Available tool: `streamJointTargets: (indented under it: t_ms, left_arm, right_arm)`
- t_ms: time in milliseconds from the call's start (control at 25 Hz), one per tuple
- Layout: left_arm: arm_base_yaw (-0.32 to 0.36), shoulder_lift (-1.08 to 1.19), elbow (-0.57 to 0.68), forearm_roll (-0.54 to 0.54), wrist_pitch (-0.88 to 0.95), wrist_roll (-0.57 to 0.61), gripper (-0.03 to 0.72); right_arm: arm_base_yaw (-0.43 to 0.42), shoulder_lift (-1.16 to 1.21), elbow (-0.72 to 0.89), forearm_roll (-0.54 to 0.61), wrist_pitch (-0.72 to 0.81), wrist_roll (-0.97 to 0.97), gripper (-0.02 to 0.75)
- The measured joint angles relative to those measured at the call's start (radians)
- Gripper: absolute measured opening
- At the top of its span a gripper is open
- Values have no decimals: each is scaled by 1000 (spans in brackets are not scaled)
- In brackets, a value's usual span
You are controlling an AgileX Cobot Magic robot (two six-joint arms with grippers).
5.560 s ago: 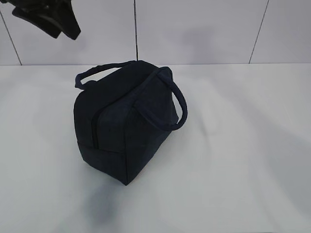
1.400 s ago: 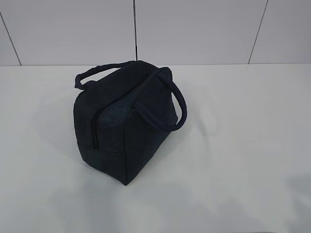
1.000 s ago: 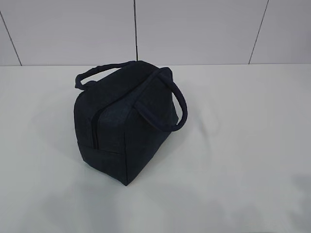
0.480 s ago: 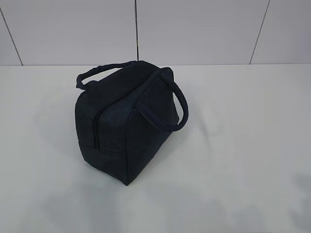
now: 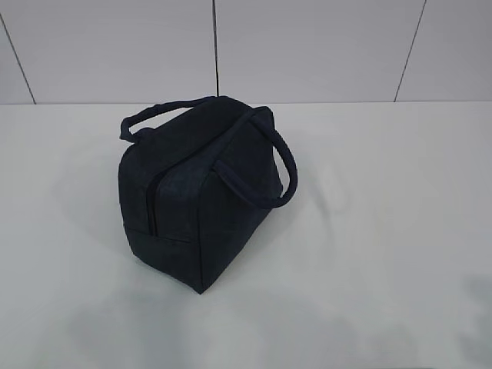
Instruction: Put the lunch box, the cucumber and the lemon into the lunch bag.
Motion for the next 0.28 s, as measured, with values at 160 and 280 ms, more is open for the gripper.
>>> streamJointTargets:
  t_ms: [160, 280]
  left_arm:
    - [0, 0, 0, 0, 0, 0, 242]
    - [0, 0, 0, 0, 0, 0, 242]
  right_arm:
    - [0, 0, 0, 0, 0, 0, 488]
    - [0, 0, 0, 0, 0, 0, 488]
